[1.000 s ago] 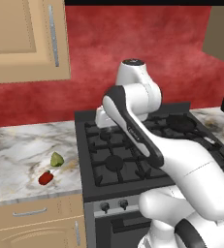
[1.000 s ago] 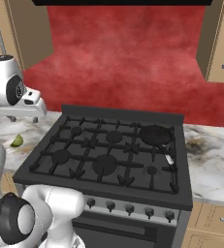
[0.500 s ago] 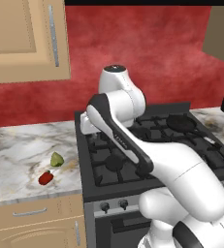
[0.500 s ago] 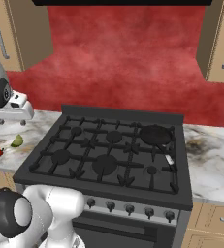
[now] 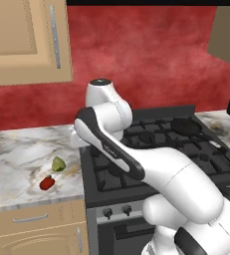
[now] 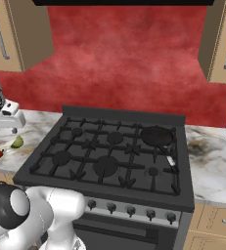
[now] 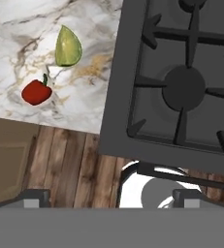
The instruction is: Put the bell pepper and lemon wedge in the pan. Then turn on the rear right burner and set the heat to medium.
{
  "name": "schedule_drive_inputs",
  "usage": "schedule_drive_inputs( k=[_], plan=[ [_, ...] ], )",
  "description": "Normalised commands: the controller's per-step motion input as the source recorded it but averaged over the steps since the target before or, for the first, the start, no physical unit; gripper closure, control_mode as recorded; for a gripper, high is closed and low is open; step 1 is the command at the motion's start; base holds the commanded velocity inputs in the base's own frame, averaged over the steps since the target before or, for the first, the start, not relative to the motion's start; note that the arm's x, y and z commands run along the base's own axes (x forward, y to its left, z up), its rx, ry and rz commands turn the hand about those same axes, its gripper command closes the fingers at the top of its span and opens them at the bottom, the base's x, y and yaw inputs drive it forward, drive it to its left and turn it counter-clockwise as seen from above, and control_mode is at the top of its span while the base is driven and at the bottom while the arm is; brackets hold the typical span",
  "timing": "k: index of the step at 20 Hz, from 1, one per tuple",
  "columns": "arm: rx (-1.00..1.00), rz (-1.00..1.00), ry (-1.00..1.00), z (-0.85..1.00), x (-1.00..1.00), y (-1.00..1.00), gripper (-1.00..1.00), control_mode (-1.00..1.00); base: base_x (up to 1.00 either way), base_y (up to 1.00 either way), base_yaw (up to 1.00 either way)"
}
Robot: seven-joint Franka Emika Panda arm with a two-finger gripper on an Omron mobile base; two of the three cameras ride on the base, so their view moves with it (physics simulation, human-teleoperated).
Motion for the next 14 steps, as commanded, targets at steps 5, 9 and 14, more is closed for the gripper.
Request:
schedule_drive_inputs(
  k=[5, 9, 14],
  plan=[
    [0.0, 0.0, 0.13, -0.11, 0.02, 0.22, -1.0, -1.0, 0.0, 0.0, 0.0],
    [0.0, 0.0, 0.09, -0.22, 0.04, 0.2, -1.0, -1.0, 0.0, 0.0, 0.0],
    [0.0, 0.0, 0.02, -0.35, 0.04, 0.28, -1.0, -1.0, 0.0, 0.0, 0.0]
  ],
)
